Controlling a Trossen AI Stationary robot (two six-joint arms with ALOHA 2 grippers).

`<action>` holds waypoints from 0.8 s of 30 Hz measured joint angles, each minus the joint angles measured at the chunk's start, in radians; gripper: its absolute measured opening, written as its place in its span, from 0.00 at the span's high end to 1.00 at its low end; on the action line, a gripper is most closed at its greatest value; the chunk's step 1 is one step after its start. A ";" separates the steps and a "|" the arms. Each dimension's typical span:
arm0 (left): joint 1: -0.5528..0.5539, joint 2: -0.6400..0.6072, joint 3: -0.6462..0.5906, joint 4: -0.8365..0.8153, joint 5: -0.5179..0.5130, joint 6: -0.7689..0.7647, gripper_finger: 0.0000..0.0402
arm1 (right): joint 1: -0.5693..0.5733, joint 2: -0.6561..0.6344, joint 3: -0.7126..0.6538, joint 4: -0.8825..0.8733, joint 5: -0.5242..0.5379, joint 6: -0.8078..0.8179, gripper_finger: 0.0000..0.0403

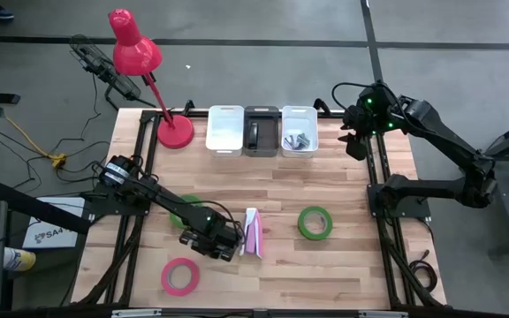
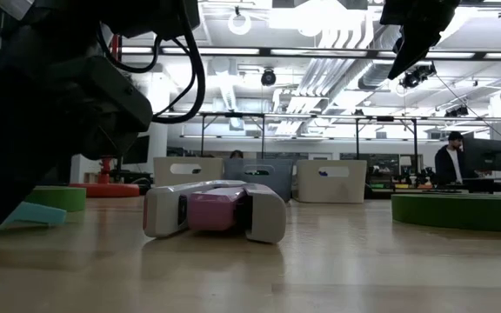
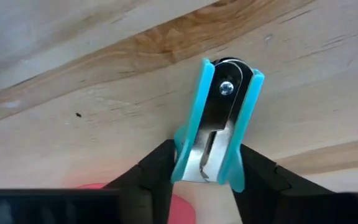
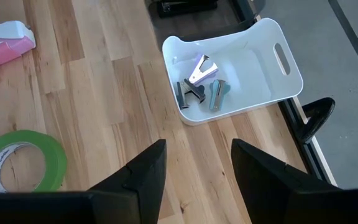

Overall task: Pick and place Stapler, Stapler remover, tape
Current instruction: Put the light blue staple into the right white bin

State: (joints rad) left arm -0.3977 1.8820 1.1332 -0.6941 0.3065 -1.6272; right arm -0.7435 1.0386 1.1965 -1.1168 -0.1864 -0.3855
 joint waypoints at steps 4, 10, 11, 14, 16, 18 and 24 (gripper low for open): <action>-0.002 0.000 0.000 -0.003 -0.002 0.003 0.76 | 0.000 0.000 0.000 0.000 0.000 0.000 0.57; -0.002 0.000 0.001 -0.013 -0.004 0.037 0.78 | 0.000 0.000 0.000 0.003 -0.048 -0.007 0.57; -0.002 0.000 0.001 -0.016 -0.006 0.049 0.78 | 0.000 0.000 -0.001 0.008 -0.076 -0.008 0.57; -0.002 0.000 0.001 -0.018 -0.016 0.076 0.77 | 0.000 0.000 -0.001 0.033 -0.187 -0.008 0.57; -0.003 0.000 0.001 -0.019 -0.026 0.091 0.77 | 0.000 0.000 -0.001 0.061 -0.239 -0.008 0.57; -0.003 0.000 0.001 -0.021 -0.029 0.107 0.77 | 0.000 0.000 -0.001 0.078 -0.251 -0.008 0.57; -0.003 0.000 0.001 -0.035 -0.051 0.136 0.77 | 0.000 0.003 -0.001 0.106 -0.256 -0.008 0.57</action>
State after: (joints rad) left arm -0.4004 1.8820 1.1343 -0.7287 0.2560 -1.4914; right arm -0.7433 1.0412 1.1957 -1.0113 -0.4419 -0.3939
